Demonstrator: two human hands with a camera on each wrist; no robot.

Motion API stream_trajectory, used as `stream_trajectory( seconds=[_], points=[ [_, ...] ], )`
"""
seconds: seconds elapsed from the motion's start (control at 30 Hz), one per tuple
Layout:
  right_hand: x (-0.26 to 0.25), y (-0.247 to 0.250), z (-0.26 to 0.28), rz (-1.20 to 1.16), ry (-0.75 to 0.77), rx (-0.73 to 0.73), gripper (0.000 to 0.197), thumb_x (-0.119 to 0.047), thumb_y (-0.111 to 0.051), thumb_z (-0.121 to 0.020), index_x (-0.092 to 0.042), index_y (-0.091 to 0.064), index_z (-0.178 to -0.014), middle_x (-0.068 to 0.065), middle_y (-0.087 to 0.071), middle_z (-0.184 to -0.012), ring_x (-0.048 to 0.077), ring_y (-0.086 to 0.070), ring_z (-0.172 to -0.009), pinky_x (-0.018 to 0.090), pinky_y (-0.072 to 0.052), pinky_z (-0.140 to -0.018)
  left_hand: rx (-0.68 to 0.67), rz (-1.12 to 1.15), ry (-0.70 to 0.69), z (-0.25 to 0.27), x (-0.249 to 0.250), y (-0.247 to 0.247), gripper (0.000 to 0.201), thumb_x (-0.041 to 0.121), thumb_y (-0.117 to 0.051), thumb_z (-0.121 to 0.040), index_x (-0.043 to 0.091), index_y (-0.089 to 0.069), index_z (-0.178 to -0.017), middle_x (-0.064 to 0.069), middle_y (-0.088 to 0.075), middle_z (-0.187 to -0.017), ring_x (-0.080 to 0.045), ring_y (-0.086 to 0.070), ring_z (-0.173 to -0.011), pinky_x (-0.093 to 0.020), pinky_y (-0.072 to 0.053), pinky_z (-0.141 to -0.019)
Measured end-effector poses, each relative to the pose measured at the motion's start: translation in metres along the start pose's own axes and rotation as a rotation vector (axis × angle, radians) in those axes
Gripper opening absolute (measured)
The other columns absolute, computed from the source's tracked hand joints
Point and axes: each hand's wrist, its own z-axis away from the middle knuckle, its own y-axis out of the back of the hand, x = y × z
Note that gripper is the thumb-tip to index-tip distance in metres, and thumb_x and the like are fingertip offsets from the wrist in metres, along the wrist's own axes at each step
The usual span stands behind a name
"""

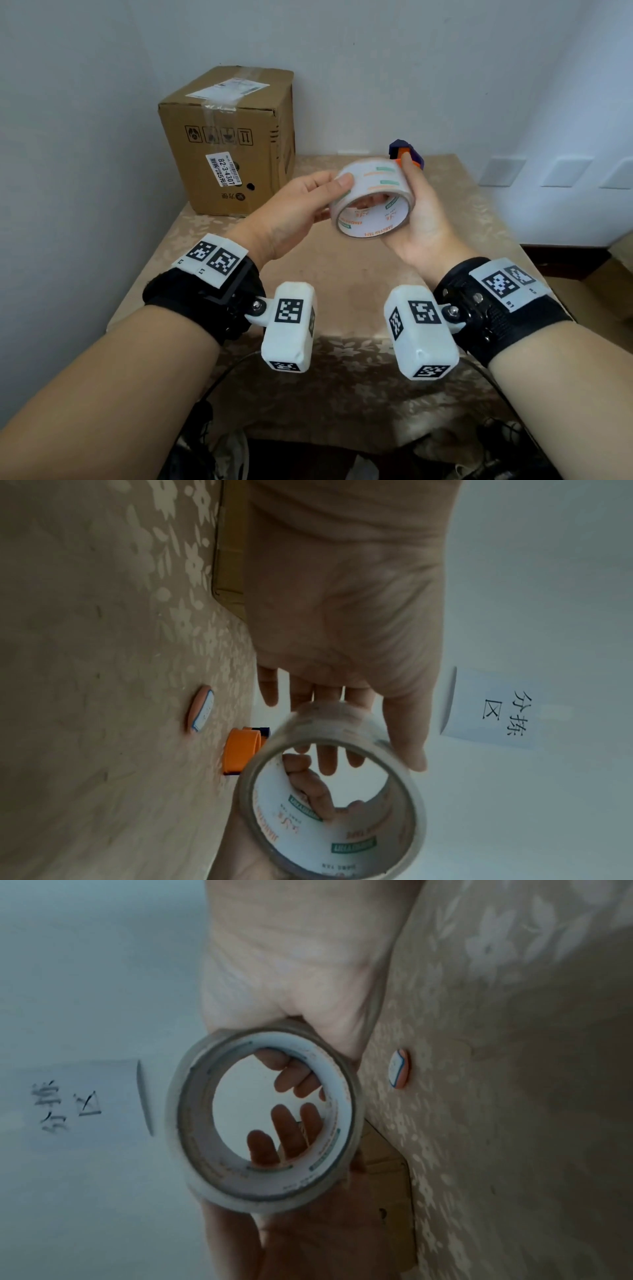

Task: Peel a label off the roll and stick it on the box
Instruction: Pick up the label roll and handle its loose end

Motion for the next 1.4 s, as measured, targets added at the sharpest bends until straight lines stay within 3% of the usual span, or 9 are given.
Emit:
stream_trajectory(
  seconds=[0.1, 0.23, 0.43, 0.6, 0.83, 0.93, 1.13, 1.27, 1.4],
  points=[
    [-0.001, -0.001, 0.0, -0.023, -0.007, -0.046, 0.047, -0.043, -0.039, -0.097, -0.007, -0.069, -0.089, 0.012, -0.073, -0.089, 0.023, -0.07, -0.085, 0.039, -0.054, -0.087, 0.034, 0.015, -0.007, -0.001, 0.003, 0.002, 0.024, 0.031, -0.052, -0.088, 0.01, -0.063, -0.089, -0.003, -0.067, -0.083, -0.012, -0.061, -0.077, -0.019, -0.049, -0.075],
    [-0.001, -0.006, -0.005, 0.332, 0.104, 0.0, 0.027, -0.038, -0.057, -0.088, -0.018, -0.069, -0.077, 0.008, -0.071, -0.084, 0.027, -0.067, -0.083, 0.045, -0.051, -0.088, 0.064, -0.184, 0.023, 0.0, 0.007, 0.0, 0.024, 0.026, -0.057, -0.091, 0.021, -0.058, -0.068, 0.011, -0.063, -0.063, -0.004, -0.056, -0.063, -0.018, -0.043, -0.072],
    [0.002, -0.006, -0.003, 0.307, 0.146, -0.002, 0.034, -0.029, -0.064, -0.086, -0.02, -0.072, -0.055, 0.001, -0.07, -0.062, 0.02, -0.067, -0.064, 0.039, -0.053, -0.073, 0.011, -0.109, -0.045, 0.0, 0.005, -0.003, 0.013, 0.025, -0.058, -0.084, 0.014, -0.062, -0.091, 0.007, -0.067, -0.079, -0.006, -0.061, -0.074, -0.02, -0.046, -0.076],
    [0.0, -0.002, -0.001, 0.055, 0.068, -0.077, 0.024, -0.03, -0.057, -0.09, -0.008, -0.065, -0.09, 0.008, -0.069, -0.082, 0.017, -0.068, -0.07, 0.028, -0.053, -0.064, 0.0, 0.026, -0.178, 0.0, 0.008, -0.003, 0.023, 0.012, -0.055, -0.087, 0.018, -0.062, -0.108, 0.001, -0.066, -0.101, -0.01, -0.063, -0.094, -0.022, -0.05, -0.086],
    [-0.005, -0.001, -0.002, -0.067, -0.089, -0.001, 0.062, -0.05, -0.051, -0.089, -0.009, -0.048, -0.135, 0.018, -0.05, -0.139, 0.032, -0.051, -0.126, 0.049, -0.041, -0.104, 0.214, -0.552, -0.506, 0.0, 0.005, -0.007, 0.036, 0.016, -0.055, -0.092, 0.016, -0.055, -0.128, 0.006, -0.046, -0.118, 0.001, -0.043, -0.116, -0.011, -0.033, -0.103],
    [-0.009, -0.003, -0.004, 0.157, -0.015, 0.009, 0.047, -0.047, -0.051, -0.09, -0.005, -0.064, -0.107, 0.018, -0.064, -0.112, 0.029, -0.063, -0.102, 0.045, -0.051, -0.091, 0.306, -0.712, -0.531, -0.003, 0.003, -0.004, 0.032, 0.017, -0.055, -0.09, 0.013, -0.062, -0.121, 0.005, -0.05, -0.114, 0.002, -0.046, -0.108, -0.009, -0.034, -0.1],
    [-0.003, -0.014, 0.0, 0.454, 0.049, 0.02, 0.045, -0.069, -0.061, -0.063, -0.025, -0.072, -0.064, 0.013, -0.059, -0.085, 0.028, -0.055, -0.081, 0.042, -0.048, -0.08, 0.345, -0.754, -0.509, 0.0, -0.003, -0.017, 0.03, 0.025, -0.066, -0.08, 0.015, -0.068, -0.109, 0.001, -0.07, -0.106, -0.012, -0.062, -0.102, -0.036, -0.049, -0.093],
    [-0.005, -0.007, -0.003, 0.316, 0.039, 0.108, 0.042, -0.044, -0.057, -0.088, -0.023, -0.058, -0.051, -0.003, -0.042, -0.057, 0.012, -0.038, -0.053, 0.019, -0.04, -0.045, 0.326, -0.705, -0.591, 0.0, 0.0, -0.015, 0.029, 0.029, -0.062, -0.082, 0.01, -0.069, -0.103, -0.002, -0.069, -0.104, -0.016, -0.061, -0.1, -0.038, -0.048, -0.093],
    [-0.008, -0.006, 0.0, 0.413, 0.054, 0.071, 0.043, -0.037, -0.045, -0.095, -0.019, -0.058, -0.057, -0.004, -0.053, -0.052, 0.014, -0.046, -0.054, 0.026, -0.037, -0.057, 0.204, -0.732, -0.564, -0.001, 0.001, -0.013, 0.019, 0.03, -0.062, -0.078, 0.018, -0.065, -0.093, 0.0, -0.058, -0.093, -0.015, -0.052, -0.092, -0.028, -0.043, -0.086]
  ],
)
